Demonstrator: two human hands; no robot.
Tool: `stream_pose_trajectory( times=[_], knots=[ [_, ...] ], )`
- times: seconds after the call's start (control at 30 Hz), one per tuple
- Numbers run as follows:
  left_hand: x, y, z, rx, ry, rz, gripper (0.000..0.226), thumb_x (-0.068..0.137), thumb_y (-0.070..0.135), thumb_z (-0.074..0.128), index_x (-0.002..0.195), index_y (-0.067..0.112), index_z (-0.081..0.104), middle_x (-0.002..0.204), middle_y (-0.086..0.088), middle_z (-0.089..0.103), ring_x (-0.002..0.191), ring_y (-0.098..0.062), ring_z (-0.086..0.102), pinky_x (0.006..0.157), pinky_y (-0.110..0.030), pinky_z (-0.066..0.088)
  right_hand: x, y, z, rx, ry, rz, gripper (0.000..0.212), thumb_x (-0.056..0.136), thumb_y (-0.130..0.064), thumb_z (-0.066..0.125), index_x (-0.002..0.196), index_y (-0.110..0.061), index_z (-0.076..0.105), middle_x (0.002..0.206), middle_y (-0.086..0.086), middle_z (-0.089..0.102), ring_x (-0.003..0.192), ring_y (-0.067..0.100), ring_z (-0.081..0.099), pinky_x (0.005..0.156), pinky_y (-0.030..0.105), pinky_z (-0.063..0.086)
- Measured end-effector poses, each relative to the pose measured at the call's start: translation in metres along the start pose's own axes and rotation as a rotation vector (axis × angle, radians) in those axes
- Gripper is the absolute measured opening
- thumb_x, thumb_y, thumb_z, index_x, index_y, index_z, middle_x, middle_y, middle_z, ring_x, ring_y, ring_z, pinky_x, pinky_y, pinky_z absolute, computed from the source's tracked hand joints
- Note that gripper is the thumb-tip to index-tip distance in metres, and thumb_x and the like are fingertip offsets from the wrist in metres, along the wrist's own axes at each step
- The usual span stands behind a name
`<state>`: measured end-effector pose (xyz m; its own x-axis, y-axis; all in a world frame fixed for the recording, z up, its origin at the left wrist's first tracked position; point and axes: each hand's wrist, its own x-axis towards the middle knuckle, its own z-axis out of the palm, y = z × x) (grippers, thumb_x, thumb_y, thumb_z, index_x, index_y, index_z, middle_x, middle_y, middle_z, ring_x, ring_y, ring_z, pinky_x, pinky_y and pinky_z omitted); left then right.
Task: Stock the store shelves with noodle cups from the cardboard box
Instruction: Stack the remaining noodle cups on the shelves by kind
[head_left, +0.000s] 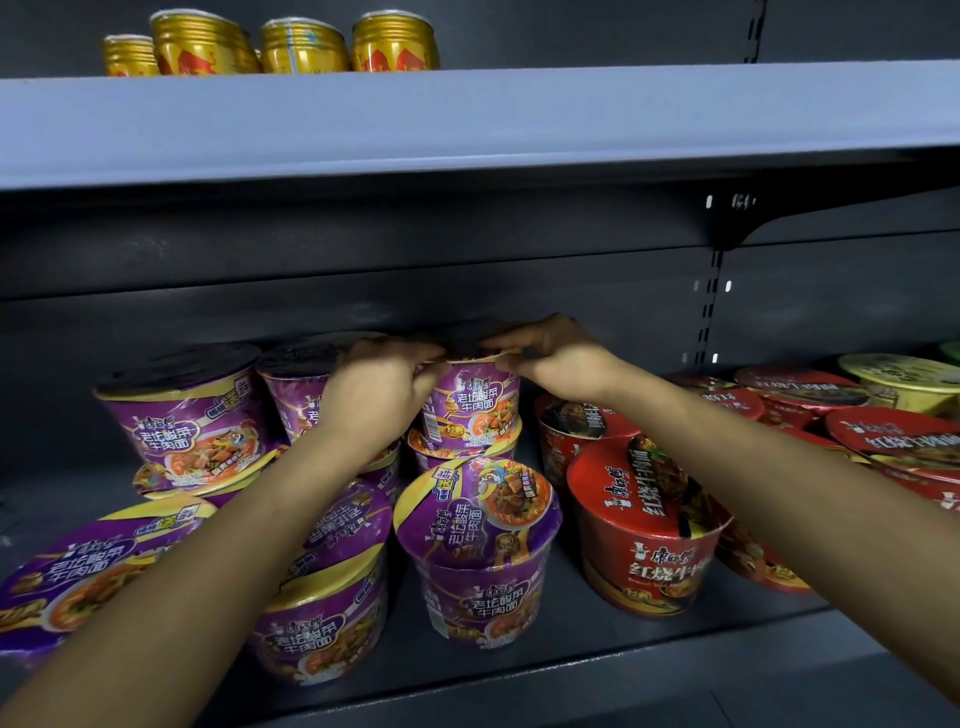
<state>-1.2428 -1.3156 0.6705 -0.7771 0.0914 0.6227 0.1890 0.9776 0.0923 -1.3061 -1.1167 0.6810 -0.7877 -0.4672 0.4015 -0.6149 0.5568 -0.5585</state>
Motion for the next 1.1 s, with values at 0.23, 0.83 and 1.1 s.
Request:
stream_pose_trajectory(
  times=[0.23,0.83,1.1],
  knots=[
    [-0.002,0.006,-0.006,0.090,-0.095,-0.047,0.040,0.098,0.040,0.043,0.137,0.033,0.047,0.107,-0.011,0.064,0.096,-0.030,0.061,0.068,-0.030,0.044,-0.001,-0.007,-0.002,-0.059,-0.029,0.011,0.034,0.093,-0.018,0.058,0.126,-0.025,0.060,0.126,-0.001,0.062,0.113,0.012,0.058,0.084,0.010,0.041],
    [-0.052,0.058,-0.037,0.181,0.065,-0.072,0.042,0.092,0.042,0.054,0.128,0.020,0.056,0.115,-0.010,0.063,0.102,-0.034,0.061,0.075,-0.039,0.049,-0.068,-0.034,-0.021,-0.157,-0.037,-0.241,0.037,0.095,-0.031,0.054,0.130,-0.021,0.058,0.130,-0.001,0.060,0.119,0.009,0.054,0.092,0.013,0.038],
    [-0.098,0.110,-0.057,0.260,0.025,-0.156,0.038,0.092,0.037,0.056,0.116,0.010,0.062,0.114,-0.014,0.065,0.102,-0.035,0.060,0.079,-0.041,0.047,-0.117,-0.035,-0.034,-0.187,-0.092,-0.383,0.040,0.093,-0.029,0.058,0.131,-0.017,0.057,0.136,0.000,0.055,0.129,0.012,0.046,0.105,0.017,0.029]
  ],
)
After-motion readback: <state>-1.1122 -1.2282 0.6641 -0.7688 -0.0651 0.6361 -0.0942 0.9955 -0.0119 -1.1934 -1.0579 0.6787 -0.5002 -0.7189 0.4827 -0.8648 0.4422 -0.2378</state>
